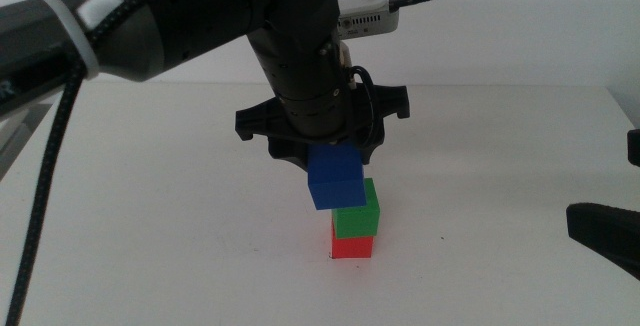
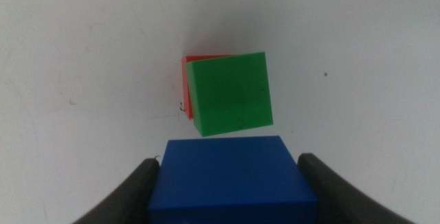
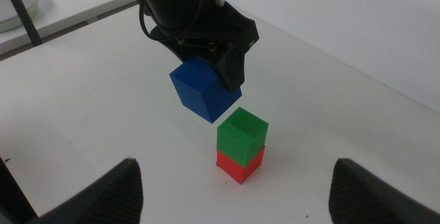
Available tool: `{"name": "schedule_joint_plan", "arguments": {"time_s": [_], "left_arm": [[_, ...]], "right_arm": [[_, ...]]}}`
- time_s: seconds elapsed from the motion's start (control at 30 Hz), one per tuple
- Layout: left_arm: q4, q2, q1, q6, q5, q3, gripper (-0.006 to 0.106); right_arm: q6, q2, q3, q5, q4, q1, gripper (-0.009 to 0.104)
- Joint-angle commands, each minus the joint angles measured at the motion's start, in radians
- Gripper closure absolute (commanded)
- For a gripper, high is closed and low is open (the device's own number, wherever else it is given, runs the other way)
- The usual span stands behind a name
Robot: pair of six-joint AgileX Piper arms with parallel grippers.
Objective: Stack red cubes first, then green, then blue cubes in a specific spot.
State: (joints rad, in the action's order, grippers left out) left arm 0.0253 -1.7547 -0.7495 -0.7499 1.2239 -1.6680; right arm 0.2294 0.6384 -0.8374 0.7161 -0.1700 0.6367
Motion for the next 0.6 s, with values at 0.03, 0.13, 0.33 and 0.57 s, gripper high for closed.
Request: {"name": "schedule_joint_plan", "arguments": {"time_s": [0.03, 0.13, 0.33, 0.57], "left_arm": [[0.029, -0.008, -0.020, -0.067, -0.003, -0.023, 0.102], [0.051, -0.052, -0.041, -0.092, -0.003, -0.069, 0.102], [0.079, -0.112, -0.058, -0.125, -0.003, -0.123, 0.102], [0.143, -0.123, -0.058, -0.174, -0.003, -0.123, 0.102]], "right_arm": [[0.003, -0.004, 0.005, -0.012, 0.003, -0.009, 0.007], [0.003, -0.004, 0.005, -0.012, 0.003, -0.009, 0.007], [0.003, -0.004, 0.005, -0.012, 0.003, -0.009, 0.007], [0.003, -0.004, 0.005, -0.012, 0.003, -0.009, 0.007]]}}
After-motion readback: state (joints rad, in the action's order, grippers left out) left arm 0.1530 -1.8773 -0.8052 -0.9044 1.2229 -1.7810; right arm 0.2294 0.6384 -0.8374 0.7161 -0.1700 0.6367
